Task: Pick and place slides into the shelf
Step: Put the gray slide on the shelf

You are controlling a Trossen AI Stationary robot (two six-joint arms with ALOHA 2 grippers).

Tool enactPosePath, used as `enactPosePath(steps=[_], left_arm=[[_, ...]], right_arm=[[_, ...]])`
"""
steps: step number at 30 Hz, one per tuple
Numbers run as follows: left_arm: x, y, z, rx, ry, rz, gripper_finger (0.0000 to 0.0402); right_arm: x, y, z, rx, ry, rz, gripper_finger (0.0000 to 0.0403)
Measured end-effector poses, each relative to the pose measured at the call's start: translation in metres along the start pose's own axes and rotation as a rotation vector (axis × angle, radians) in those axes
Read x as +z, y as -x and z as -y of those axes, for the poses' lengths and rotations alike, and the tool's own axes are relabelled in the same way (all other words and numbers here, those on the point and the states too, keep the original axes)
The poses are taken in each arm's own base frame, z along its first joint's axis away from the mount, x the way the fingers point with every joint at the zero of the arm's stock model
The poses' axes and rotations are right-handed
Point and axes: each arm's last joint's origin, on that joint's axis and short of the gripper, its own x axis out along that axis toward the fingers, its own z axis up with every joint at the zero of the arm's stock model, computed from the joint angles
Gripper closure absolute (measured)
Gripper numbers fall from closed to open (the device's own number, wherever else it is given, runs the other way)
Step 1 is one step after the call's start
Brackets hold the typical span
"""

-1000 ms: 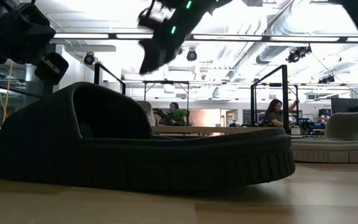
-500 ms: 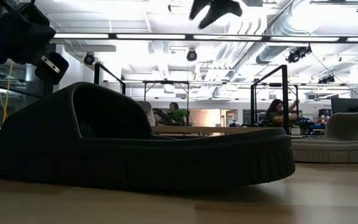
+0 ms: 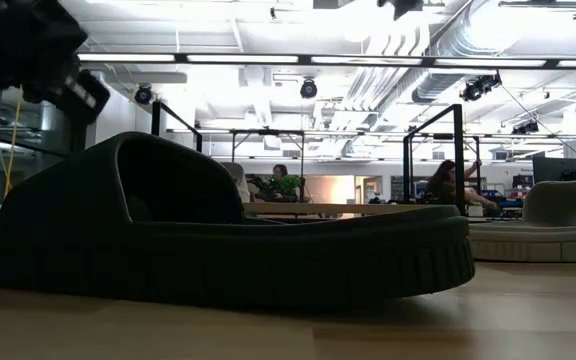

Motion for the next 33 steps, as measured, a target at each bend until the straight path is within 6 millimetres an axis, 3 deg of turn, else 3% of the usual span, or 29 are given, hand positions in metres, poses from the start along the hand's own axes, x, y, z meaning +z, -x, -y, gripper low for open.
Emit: enactPosePath(steps=[5,9,16,24,28,33], left_arm=[[0.038,-0.002,0.015,0.089,-0.103,0.077,0.0401],[0.059,-0.014,0.019,0.163,-0.13,-0.028,0.0401],[0.074,-0.063,0.003,0.198,-0.105,-0.251,0.0401],[0.098,-0.119,-0.013,0.168,-0.105,-0.369,0.0401],[0.106,-0.141,-0.014,0.137,-0.128,-0.393,0.0401],[0.104,-0.154,-0.017,0.13,-0.133,-0.424,0.0401]], right_arm=[[-0.023,0.011,0.0,-0.101,-0.012,-0.002,0.0256],[-0.037,0.018,-0.002,-0.138,0.0,0.007,0.0256],[-0.062,0.029,-0.007,-0.11,0.023,-0.006,0.0256],[-0.111,0.032,-0.004,-0.111,-0.026,-0.014,0.0256],[-0.137,0.034,-0.001,-0.108,-0.072,-0.011,0.0256],[-0.165,0.034,0.002,-0.111,-0.109,-0.008,0.0256]])
